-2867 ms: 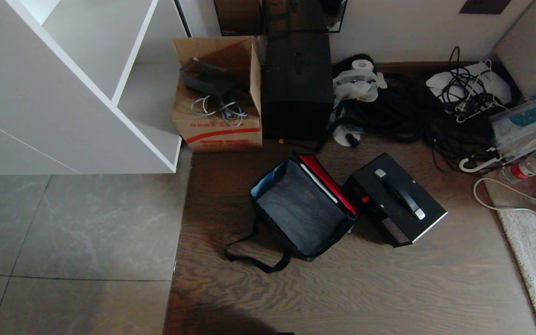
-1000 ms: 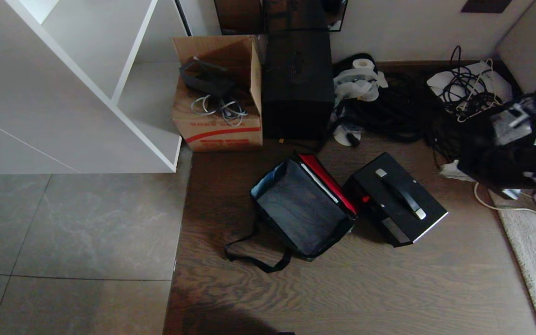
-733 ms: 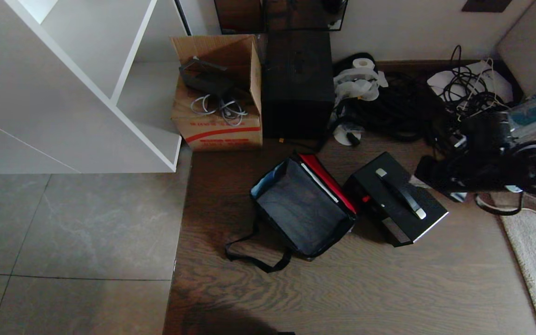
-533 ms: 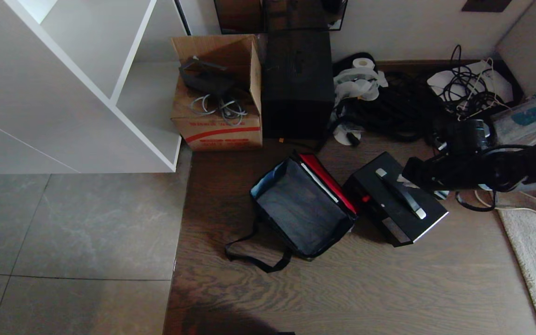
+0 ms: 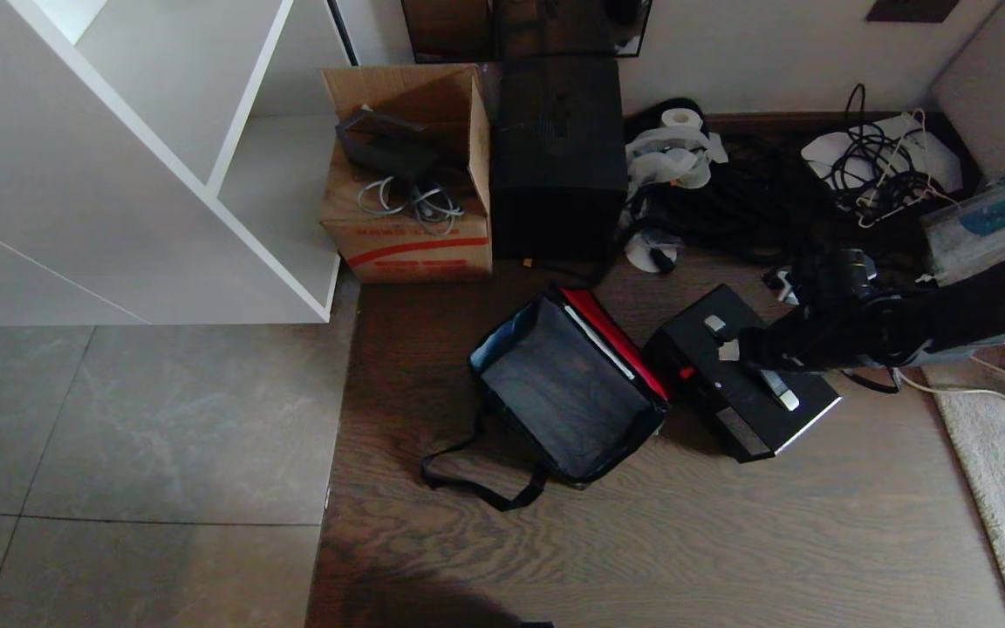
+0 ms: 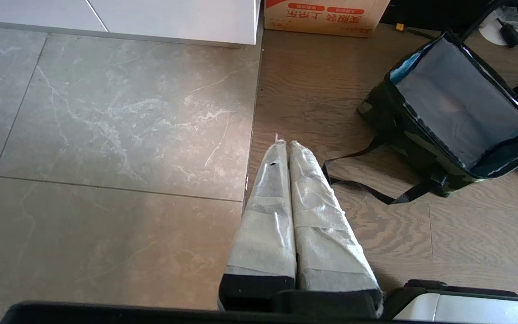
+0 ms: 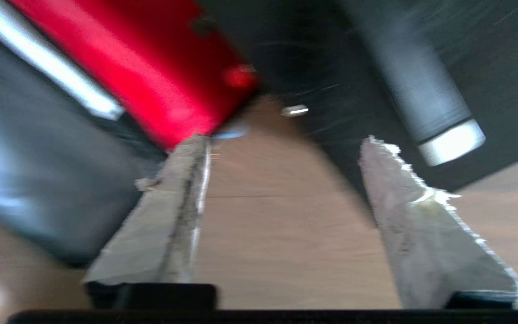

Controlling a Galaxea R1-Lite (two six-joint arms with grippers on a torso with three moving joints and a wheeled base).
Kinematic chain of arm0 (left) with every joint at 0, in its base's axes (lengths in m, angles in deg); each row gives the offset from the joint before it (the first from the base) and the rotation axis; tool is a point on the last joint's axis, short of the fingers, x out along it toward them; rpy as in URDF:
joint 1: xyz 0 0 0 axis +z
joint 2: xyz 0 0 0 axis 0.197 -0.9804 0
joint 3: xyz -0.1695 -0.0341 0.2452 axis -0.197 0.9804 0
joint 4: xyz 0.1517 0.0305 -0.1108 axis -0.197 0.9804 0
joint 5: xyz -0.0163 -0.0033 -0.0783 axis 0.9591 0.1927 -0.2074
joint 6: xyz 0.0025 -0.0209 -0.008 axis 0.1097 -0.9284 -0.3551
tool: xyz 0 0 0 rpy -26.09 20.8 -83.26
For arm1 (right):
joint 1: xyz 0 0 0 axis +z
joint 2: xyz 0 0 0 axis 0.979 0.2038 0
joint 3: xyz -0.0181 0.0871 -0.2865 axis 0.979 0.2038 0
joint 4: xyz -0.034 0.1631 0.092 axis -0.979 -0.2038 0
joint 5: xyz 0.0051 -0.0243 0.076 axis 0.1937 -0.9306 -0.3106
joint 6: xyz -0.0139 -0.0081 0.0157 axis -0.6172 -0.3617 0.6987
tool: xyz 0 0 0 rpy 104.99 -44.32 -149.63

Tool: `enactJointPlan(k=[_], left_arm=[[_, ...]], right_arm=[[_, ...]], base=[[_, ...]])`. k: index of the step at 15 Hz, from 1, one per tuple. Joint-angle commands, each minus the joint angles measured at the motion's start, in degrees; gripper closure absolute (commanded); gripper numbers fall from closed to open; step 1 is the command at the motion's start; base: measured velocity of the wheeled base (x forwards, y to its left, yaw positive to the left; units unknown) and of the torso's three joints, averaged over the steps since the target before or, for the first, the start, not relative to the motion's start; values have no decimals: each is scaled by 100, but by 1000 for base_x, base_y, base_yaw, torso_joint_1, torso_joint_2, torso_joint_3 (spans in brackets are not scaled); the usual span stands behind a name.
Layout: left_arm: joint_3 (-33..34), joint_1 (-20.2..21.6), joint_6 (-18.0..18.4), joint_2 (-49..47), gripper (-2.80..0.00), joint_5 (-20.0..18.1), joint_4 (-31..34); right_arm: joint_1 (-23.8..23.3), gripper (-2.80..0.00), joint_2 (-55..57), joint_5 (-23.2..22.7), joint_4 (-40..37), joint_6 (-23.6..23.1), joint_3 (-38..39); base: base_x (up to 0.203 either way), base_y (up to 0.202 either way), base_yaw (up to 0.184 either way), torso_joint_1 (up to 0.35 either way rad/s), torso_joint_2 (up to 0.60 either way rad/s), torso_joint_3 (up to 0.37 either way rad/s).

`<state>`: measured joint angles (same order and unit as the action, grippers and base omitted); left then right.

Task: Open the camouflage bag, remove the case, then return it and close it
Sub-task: Grip the handle again

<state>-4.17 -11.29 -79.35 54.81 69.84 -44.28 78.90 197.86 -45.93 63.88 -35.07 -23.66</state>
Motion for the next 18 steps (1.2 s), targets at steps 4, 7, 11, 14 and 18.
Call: enactJointPlan(k=[4, 7, 11, 14, 18], left_arm=[[62, 1, -1, 0, 0, 2, -3], [62, 1, -1, 0, 0, 2, -3], [62, 1, -10, 0, 0, 2, -3], [53, 1, -1, 0, 0, 2, -3], [62, 1, -10, 0, 0, 2, -3]], right_arm=[[302, -280, 75, 1897, 368, -2674, 296], [491, -280, 501, 2568, 1544, -3703, 366], [601, -280, 1104, 2905, 3322, -4818, 563], [602, -280, 1512, 3605, 3904, -5318, 376], [593, -280, 1789, 4283, 3884, -5442, -108]], base=[[0, 0, 0, 0, 0, 0], [0, 0, 0, 0, 0, 0], [0, 0, 0, 0, 0, 0], [0, 0, 0, 0, 0, 0], [0, 0, 0, 0, 0, 0]])
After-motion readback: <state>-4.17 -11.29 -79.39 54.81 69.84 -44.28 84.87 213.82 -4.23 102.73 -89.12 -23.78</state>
